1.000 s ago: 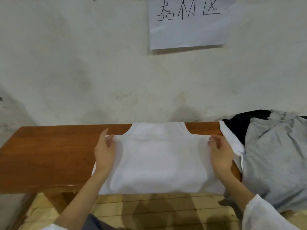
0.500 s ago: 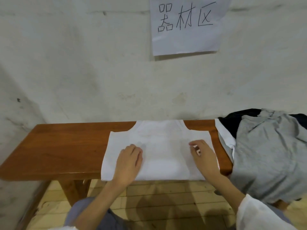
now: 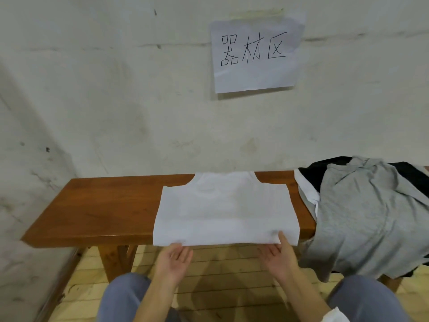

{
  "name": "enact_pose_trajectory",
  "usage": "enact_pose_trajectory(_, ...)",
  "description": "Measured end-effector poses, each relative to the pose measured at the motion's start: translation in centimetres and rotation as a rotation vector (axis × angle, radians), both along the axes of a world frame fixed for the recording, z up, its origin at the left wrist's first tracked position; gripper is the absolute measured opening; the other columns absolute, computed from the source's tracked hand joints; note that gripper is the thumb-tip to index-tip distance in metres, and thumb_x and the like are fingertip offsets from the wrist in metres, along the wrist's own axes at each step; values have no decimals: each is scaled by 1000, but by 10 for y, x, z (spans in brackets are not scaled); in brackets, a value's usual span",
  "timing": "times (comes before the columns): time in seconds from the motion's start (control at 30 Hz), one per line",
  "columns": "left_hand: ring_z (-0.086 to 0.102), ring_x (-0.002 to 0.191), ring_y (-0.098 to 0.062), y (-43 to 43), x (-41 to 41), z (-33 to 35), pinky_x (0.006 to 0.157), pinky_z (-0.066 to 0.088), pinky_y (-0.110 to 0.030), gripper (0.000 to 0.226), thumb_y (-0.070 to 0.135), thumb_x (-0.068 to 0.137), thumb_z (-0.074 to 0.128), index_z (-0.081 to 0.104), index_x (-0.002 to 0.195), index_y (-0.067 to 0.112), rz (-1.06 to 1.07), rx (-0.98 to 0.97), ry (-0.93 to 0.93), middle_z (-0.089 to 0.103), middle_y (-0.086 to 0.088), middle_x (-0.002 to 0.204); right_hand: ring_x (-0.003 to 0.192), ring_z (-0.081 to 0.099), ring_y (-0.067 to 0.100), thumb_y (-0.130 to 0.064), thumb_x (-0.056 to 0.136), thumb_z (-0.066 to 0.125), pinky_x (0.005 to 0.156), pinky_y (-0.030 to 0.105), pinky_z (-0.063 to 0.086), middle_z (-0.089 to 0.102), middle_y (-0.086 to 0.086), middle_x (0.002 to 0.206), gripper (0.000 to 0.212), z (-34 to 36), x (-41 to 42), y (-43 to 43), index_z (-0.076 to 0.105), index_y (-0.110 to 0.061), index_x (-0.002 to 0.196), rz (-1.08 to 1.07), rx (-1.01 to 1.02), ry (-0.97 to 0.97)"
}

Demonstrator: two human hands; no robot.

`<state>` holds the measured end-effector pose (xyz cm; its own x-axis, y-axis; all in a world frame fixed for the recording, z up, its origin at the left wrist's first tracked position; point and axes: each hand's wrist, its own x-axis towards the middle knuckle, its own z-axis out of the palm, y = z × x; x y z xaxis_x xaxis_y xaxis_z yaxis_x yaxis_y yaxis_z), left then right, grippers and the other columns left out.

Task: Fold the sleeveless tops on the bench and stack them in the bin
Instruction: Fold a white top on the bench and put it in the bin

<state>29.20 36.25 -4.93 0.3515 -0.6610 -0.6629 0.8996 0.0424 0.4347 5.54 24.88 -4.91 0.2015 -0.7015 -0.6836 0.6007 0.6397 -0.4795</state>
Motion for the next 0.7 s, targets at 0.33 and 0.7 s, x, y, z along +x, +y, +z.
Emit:
enact_pose_trajectory(0.33,55,91,-17,8,10,41,99,42,-34,11,19,95,55,55,87,12,179,69,32,58,-4,89,86,59,18,-29,90,62,78,32,51,57,4,98,29,31,-19,0,48,-14,111,-127,-28,18)
enact_pose_trajectory(0.7,58,92,-26,7,-2,60,106,39,-41,10,13,96,46,54,94,7,172,-12,-34,59,-12,108,94,60,25,-23,98,50,81,40,50,60,10,108,39,57,-11,6,40,-12,133,-202,-152,100)
